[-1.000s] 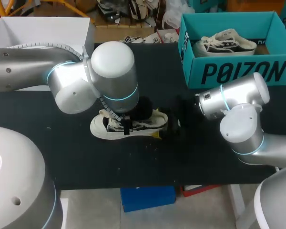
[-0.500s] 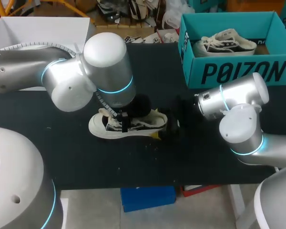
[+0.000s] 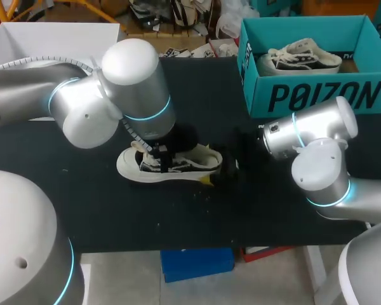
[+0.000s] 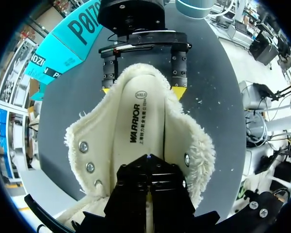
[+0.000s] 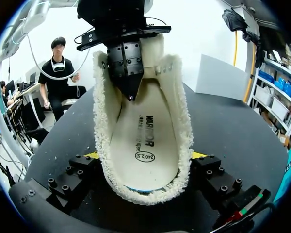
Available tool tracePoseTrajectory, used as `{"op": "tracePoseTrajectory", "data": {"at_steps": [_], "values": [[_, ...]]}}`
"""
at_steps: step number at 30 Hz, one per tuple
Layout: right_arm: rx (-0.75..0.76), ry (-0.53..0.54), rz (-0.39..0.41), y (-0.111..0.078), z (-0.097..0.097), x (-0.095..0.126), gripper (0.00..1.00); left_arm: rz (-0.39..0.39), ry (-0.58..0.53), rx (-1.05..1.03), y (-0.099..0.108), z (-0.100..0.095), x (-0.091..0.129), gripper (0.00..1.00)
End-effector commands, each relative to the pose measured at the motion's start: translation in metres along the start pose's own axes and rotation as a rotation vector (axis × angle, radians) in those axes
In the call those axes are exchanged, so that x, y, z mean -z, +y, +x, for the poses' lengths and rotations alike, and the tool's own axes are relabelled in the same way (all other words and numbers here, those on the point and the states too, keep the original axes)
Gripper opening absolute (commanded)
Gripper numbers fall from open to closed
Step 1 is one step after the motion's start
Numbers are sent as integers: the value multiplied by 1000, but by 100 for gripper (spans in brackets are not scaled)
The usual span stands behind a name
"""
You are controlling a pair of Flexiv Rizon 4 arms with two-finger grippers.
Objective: Take the shoe out of the shoebox, open the shoe tongue, remove and reinsert the insole, then place the shoe into the shoebox
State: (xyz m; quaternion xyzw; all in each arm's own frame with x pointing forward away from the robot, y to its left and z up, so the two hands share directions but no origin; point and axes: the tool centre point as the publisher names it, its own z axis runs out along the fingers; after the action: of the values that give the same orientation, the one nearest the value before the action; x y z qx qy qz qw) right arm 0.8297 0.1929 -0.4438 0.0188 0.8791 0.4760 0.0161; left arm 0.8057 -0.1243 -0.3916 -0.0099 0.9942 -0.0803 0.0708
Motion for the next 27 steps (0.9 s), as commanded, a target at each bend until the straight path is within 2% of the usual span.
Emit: {"op": "tracePoseTrajectory", "data": {"at_steps": [1, 12, 13, 14, 18, 19, 21, 22, 24, 27], "values": [[-2, -2, 5, -9, -4, 1, 0, 22, -2, -1, 13, 3, 13, 0], [-2, -2, 5, -9, -4, 1, 0, 41, 7, 0, 13, 5, 12, 0], [-2, -2, 5, -9, -4, 1, 0, 42, 13, -2, 13, 6, 12, 10], [-2, -2, 5, -9, -4, 1, 0, 42, 14, -2, 12, 6, 11, 25], [-2, -2, 5, -9, -4, 1, 0, 40, 21, -5, 11, 7, 8, 34], [-2, -2, 5, -9, -4, 1, 0, 40, 22, -5, 11, 7, 8, 34], [-2, -2, 5, -9, -4, 1, 0, 39, 24, -6, 11, 7, 8, 21], [-2, -2, 5, -9, -4, 1, 0, 39, 25, -7, 11, 7, 8, 22], [-2, -2, 5, -9, -4, 1, 0, 36, 28, -9, 10, 7, 7, 28], [-2, -2, 5, -9, -4, 1, 0, 30, 33, -20, 8, 8, 7, 60]]}}
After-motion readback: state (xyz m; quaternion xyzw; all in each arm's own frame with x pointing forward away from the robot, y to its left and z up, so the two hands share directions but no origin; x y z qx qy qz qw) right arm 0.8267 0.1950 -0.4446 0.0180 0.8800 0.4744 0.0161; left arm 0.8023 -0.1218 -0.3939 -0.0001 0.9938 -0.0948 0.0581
